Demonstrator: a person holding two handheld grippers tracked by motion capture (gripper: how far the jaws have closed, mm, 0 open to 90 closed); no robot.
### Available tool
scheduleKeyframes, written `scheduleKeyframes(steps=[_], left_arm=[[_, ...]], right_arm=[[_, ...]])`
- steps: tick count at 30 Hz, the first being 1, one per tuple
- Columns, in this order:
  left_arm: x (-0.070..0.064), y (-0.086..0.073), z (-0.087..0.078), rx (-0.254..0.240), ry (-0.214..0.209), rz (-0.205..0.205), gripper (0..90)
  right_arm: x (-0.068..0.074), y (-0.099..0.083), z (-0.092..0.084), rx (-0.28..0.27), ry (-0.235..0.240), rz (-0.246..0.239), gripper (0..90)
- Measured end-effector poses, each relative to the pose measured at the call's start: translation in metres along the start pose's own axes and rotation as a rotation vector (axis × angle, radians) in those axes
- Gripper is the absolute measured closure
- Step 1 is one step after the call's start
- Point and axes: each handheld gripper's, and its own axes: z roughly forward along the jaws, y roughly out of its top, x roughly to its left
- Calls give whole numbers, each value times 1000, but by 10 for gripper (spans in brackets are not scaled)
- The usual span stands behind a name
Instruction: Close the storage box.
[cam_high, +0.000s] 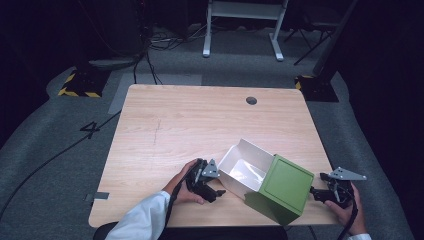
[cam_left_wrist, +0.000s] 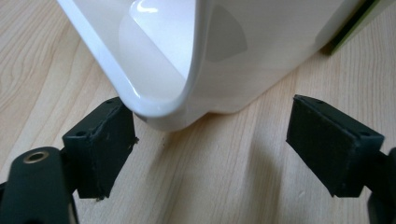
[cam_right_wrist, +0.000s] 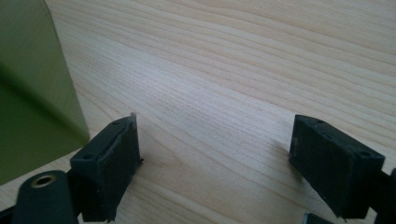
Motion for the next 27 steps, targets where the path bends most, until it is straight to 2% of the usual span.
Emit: scheduleKeyframes(steps=[2,4,11,14,18,20,23,24,25,27], left_arm=[[0,0,0,9,4,8,154],[1,0,0,1,-5,-2,157],[0,5,2,14,-2,-1,158],[-2,9,5,26,24,9,155],[0,9,5,23,21,1,177],[1,9,0,-4,32,-4,173],[3,10,-8,-47,28,-23,175],[3,10,-8,-47,28,-23,176],[4,11,-10,-70,14,-32,180],[3,12,-11,-68,11,-25,178]], right_arm=[[0,0,0,0,0,1,161],[0,0,0,1,0,0,161],[0,0,0,0,0,1,161],[0,0,0,0,0,0,161],[0,0,0,0,0,1,161],[0,0,0,0,0,1,161],[0,0,0,0,0,-1,161],[0,0,0,0,1,0,161],[0,0,0,0,0,-1,161],[0,0,0,0,1,0,161]])
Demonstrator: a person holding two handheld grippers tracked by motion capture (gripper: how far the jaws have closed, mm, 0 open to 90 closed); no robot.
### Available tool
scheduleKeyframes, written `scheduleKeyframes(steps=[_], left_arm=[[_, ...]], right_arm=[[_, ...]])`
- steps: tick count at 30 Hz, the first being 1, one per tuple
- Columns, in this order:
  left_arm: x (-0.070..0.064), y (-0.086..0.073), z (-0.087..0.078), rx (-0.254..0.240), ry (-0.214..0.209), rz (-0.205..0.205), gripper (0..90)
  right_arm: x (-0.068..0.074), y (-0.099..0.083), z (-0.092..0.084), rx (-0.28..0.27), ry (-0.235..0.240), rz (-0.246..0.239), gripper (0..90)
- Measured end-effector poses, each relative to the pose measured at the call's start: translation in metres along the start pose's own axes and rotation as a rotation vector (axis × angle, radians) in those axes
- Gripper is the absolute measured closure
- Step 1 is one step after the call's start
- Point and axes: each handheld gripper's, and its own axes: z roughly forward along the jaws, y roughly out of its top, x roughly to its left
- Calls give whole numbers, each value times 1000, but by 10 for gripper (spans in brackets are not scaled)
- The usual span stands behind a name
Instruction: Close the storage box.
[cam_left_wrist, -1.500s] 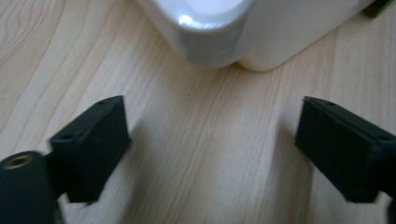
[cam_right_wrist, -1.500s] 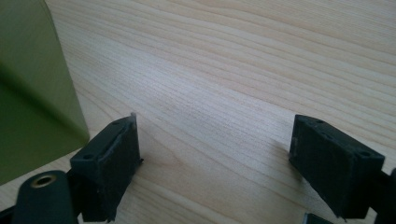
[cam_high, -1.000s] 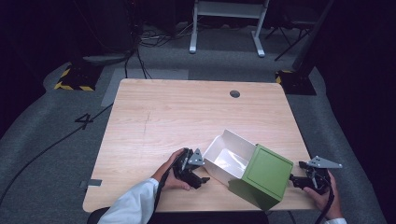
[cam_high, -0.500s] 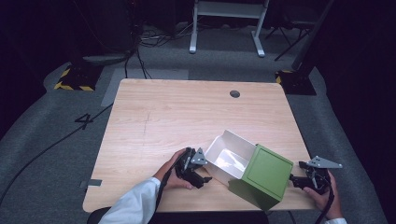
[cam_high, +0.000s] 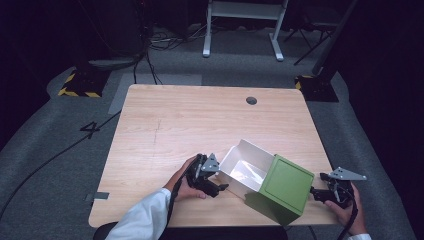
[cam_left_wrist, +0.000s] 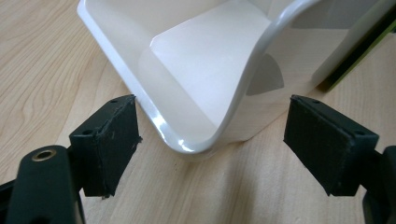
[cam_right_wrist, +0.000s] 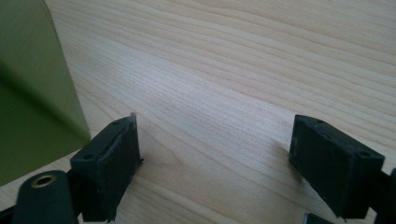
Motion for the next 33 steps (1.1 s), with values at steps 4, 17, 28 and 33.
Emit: scheduleKeyframes(steps=[4,17,28,33], left_arm=[[0,1,1,-5,-2,-5,162],[-6,10,8,-30,-28,3,158],[-13,21,22,-25,-66,17,146],[-18,25,27,-24,-81,26,149]], right_arm=[[0,0,0,-1,0,1,161],[0,0,0,-1,0,1,161],[0,0,0,-1,0,1,161],[0,0,0,0,0,0,161]])
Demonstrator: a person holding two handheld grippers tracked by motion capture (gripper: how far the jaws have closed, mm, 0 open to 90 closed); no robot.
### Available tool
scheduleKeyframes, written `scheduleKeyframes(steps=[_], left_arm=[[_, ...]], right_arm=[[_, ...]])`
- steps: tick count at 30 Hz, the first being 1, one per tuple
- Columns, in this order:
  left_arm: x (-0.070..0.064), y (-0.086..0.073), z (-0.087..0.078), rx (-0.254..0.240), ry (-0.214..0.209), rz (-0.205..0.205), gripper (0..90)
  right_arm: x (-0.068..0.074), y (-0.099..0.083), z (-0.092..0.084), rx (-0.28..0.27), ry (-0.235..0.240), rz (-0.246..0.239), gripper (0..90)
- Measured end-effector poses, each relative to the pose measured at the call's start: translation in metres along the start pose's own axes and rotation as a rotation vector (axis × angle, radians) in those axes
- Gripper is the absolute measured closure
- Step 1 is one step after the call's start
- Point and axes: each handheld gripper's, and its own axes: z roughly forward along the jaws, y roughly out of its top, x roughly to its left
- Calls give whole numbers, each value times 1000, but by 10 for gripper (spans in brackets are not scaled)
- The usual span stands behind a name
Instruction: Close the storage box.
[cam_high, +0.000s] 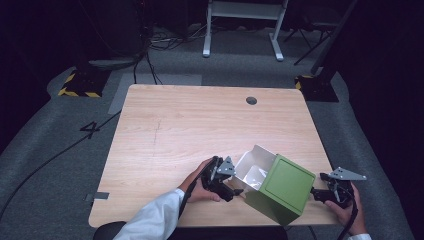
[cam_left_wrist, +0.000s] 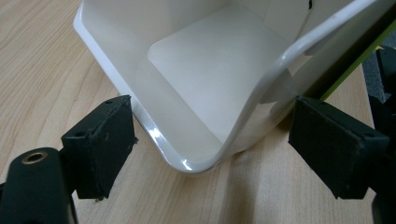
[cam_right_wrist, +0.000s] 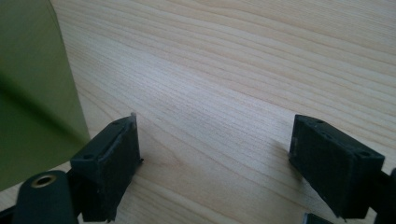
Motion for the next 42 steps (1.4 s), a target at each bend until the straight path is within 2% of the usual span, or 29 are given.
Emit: scheduleKeyframes(steps=[5,8,12,15,17,21,26,27,28,29,32,34,38,40,42], left_arm=[[-1,-1,-2,-5,-22,2,166],[-4,-1,-3,5,-47,23,165],[-5,-3,-3,13,-49,19,159],[-2,0,-1,-9,-54,-4,156],[-2,1,-1,-13,-57,5,151],[0,2,-1,-30,-71,-10,151],[-1,7,3,-17,-74,2,115],[-2,8,3,-9,-66,17,116],[-2,8,3,-9,-66,17,129],[-4,8,1,12,-50,48,156],[-4,5,-1,34,-46,56,175],[-2,0,-2,61,-47,53,214],[-1,-4,-2,106,-45,75,303],[0,-6,-2,115,-57,86,329],[0,-5,0,106,-40,84,342]], right_arm=[[0,0,0,0,0,0,161],[0,0,0,0,0,1,161],[0,0,0,0,0,1,161],[0,0,0,-1,0,1,162],[0,0,0,1,0,1,162],[0,0,0,-1,0,1,162],[0,0,0,0,0,1,161],[0,0,0,0,0,2,161],[0,0,0,0,0,2,162],[0,0,0,-1,0,1,161],[0,0,0,0,0,1,161],[0,0,0,0,0,0,161],[0,0,0,0,0,0,162],[0,0,0,0,0,0,162],[0,0,0,-1,0,0,162]])
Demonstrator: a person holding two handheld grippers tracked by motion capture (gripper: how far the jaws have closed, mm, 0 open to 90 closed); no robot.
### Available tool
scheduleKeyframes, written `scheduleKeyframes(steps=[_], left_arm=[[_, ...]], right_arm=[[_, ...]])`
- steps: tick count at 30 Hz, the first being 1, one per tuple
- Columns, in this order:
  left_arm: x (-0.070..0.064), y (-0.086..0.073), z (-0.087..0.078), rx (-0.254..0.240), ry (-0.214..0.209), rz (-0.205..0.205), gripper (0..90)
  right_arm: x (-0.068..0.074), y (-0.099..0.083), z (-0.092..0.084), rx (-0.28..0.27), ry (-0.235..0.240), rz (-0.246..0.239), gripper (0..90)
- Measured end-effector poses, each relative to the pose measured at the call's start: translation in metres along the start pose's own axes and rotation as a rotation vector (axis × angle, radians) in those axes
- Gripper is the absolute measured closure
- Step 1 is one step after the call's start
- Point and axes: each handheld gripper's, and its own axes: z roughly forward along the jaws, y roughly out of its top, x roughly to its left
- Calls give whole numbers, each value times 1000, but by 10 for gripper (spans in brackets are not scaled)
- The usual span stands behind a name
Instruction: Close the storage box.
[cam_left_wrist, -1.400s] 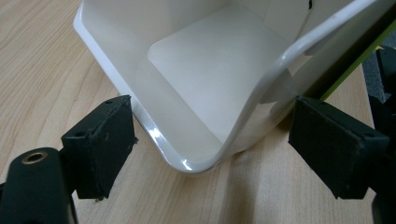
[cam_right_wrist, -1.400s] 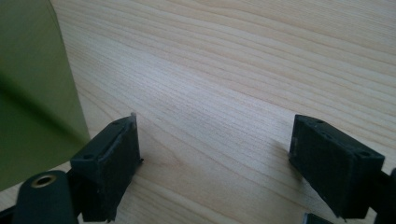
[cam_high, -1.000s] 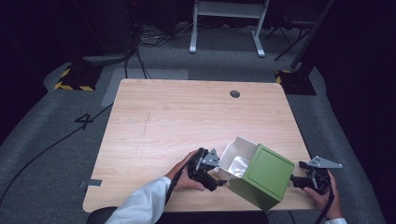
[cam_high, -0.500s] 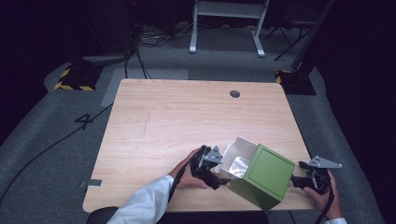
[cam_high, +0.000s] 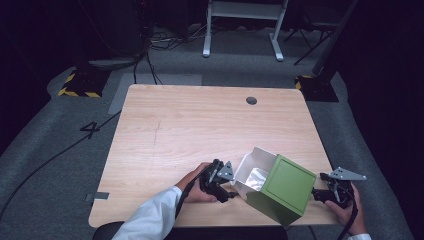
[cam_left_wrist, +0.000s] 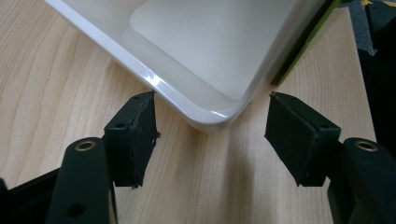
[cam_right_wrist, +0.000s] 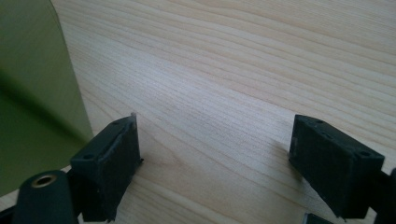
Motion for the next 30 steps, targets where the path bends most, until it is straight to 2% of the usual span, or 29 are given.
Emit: scheduleKeyframes(steps=[4,7,15,18,19,20,23,24,26,28,30], left_arm=[[-1,4,0,-11,-5,13,355],[-4,11,1,-25,-21,44,362],[-9,22,11,3,-39,106,363],[-10,22,12,3,-44,111,364],[-10,22,12,5,-55,118,342],[-11,21,12,28,-75,136,322],[-15,19,14,61,-136,145,248],[-18,18,14,65,-138,151,218],[-19,19,15,62,-138,150,164],[-24,20,21,62,-111,112,163],[-27,21,24,69,-100,108,156]], right_arm=[[0,0,0,1,1,1,162],[0,0,0,0,1,1,162],[0,0,0,0,0,1,162],[0,0,0,0,0,0,162],[0,0,0,0,0,0,162],[0,0,0,0,1,1,162],[0,0,0,0,0,0,162],[0,0,0,0,1,1,162],[0,0,0,0,0,0,162],[0,0,0,0,0,0,162],[0,0,0,0,0,0,162]])
